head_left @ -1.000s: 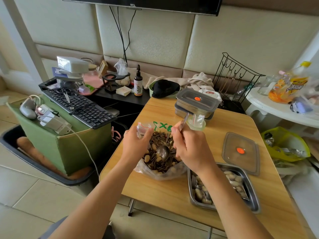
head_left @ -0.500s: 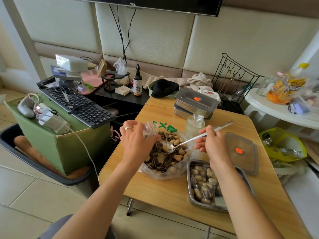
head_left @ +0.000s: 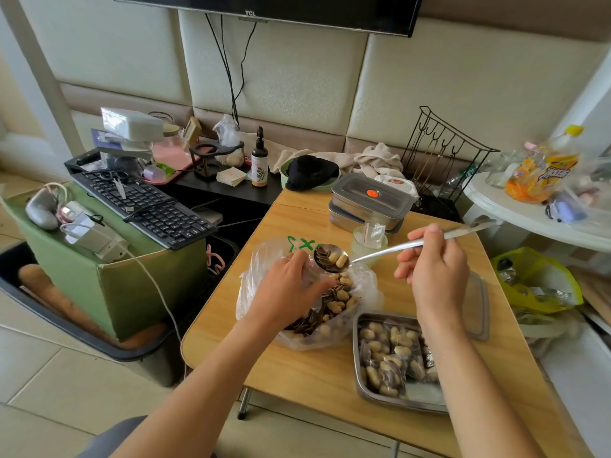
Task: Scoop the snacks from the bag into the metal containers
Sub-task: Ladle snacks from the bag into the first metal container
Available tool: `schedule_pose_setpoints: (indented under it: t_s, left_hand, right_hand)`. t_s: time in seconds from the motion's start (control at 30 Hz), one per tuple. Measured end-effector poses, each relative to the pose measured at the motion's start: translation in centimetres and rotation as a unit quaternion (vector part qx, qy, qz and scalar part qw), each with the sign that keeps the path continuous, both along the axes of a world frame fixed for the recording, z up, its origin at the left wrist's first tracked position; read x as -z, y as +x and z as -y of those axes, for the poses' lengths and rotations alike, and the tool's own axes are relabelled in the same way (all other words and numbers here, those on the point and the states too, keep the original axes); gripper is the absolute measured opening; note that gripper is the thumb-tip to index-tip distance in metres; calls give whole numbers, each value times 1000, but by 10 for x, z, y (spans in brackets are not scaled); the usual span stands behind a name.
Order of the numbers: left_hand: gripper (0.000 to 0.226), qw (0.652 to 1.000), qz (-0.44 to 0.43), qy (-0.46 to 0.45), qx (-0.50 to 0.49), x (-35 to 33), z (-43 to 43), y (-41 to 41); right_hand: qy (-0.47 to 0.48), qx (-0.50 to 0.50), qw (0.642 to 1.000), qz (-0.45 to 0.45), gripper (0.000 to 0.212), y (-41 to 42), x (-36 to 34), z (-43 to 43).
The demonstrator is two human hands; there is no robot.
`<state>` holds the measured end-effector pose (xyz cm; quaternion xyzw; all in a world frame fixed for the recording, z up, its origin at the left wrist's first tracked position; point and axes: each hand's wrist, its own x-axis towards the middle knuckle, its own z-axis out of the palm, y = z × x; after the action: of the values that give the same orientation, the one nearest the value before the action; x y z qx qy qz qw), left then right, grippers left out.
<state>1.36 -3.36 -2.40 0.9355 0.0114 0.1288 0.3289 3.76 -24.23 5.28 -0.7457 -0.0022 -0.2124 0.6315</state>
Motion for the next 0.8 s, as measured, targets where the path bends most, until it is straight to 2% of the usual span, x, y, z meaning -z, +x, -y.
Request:
schedule_pose_setpoints:
  t_s: [0.2, 0.27, 0.37, 0.53, 0.7, 0.8]
  left_hand:
    - [60, 996, -68, -30, 43, 3, 8, 5]
    - [59, 996, -68, -35, 40, 4, 10, 5]
    - [43, 996, -42, -84, 5, 5, 12, 7]
    - [36, 993, -29, -116, -25, 8, 12, 8]
    - [35, 991, -28, -122, -46, 7, 15, 8]
    - [38, 990, -28, -129, -53, 7, 15, 8]
  right_hand:
    - [-134, -29, 981, 138, 34, -11, -2, -10]
    - [-167, -40, 970, 174, 35, -11, -1, -11]
    - [-208, -64, 950, 222, 40, -9, 0, -10]
    - [-279, -91, 897, 331, 45, -15, -3, -18]
    - [-312, -93, 876, 357, 35, -19, -4, -24]
    - [-310, -76, 877, 360, 40, -20, -3, -25]
